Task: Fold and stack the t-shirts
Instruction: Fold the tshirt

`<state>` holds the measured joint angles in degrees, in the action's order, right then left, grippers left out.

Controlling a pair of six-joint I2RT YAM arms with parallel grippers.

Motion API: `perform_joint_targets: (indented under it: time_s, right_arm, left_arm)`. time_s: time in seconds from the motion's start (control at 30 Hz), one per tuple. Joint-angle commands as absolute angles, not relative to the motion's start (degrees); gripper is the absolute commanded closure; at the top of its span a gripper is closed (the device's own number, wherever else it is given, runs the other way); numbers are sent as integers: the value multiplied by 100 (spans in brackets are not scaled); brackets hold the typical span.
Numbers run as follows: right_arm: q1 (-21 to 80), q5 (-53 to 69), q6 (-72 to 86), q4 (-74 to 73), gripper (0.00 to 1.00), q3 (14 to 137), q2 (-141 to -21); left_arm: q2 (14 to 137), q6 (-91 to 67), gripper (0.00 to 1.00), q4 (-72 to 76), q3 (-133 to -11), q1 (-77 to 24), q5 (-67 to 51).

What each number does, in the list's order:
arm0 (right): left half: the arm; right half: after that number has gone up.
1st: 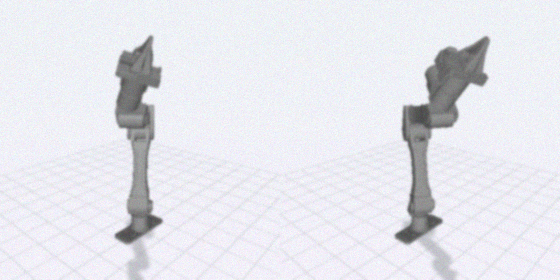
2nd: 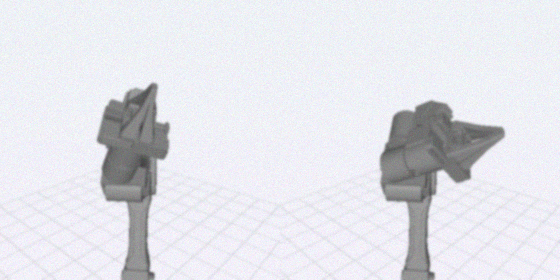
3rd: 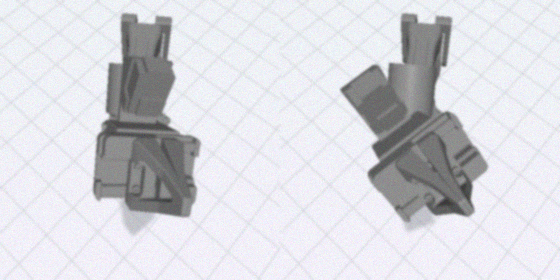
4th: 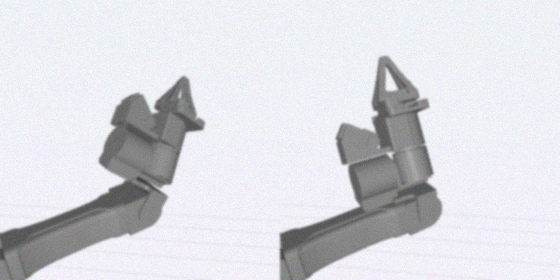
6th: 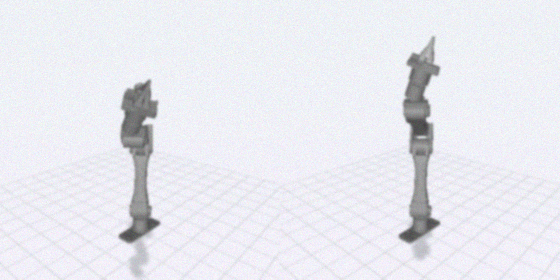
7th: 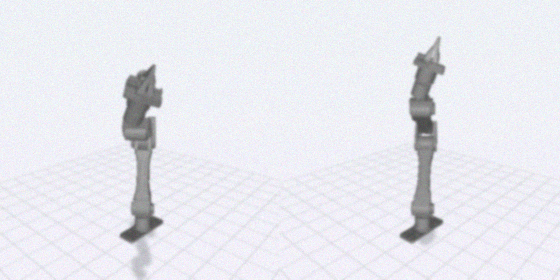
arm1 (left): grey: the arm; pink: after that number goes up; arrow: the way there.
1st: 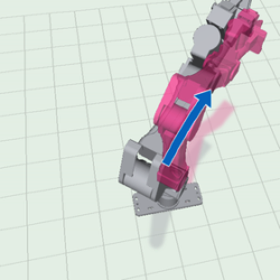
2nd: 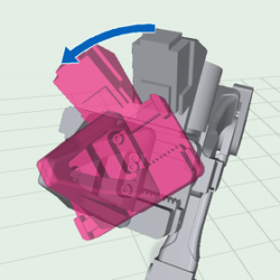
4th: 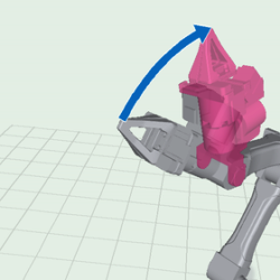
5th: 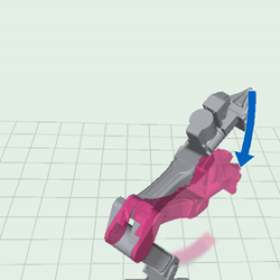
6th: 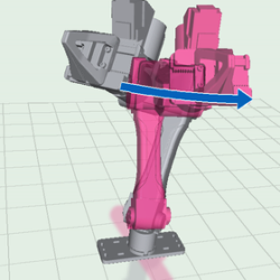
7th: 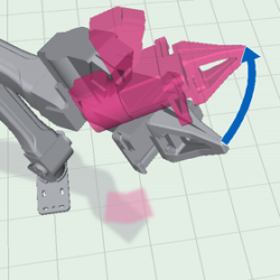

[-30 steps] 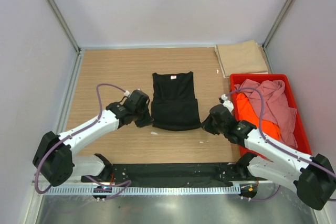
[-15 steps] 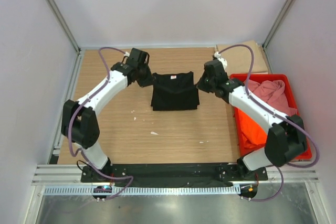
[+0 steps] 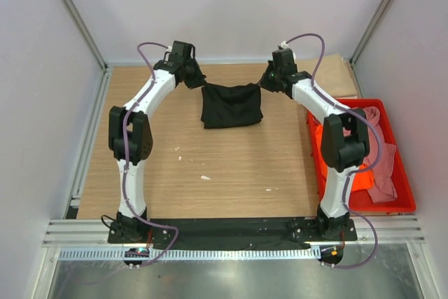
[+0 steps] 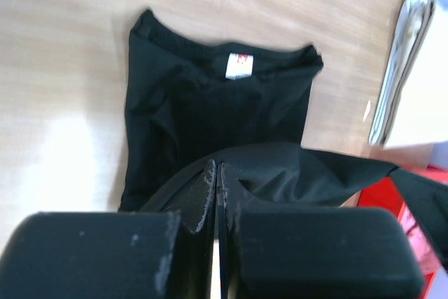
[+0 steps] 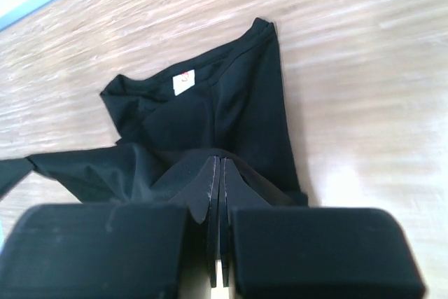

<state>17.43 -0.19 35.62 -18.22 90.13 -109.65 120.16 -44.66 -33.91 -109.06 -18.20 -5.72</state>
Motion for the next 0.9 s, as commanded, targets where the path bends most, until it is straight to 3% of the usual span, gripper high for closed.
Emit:
perform_joint_targets:
  time_s: [0.0, 0.23, 0.6, 0.87]
  right_arm:
    - [1583, 456, 3384, -1442, 99, 9535, -11389]
    - [1441, 940, 3331, -800, 99, 9975, -11979]
    - [1433, 941, 3331, -581, 99, 10222, -11690]
    - [1362, 905, 3471, -142, 99, 11126, -12523]
  left_arm:
    - [12532, -4403, 100, -2858, -11460, -1582, -1000]
    - [13113, -5001, 100, -1328, -11523, -1292, -1766]
    - [12428, -4808, 100, -467, -10837, -1266, -1337]
    - [13103, -4904, 100, -88, -11731, -1213, -1011]
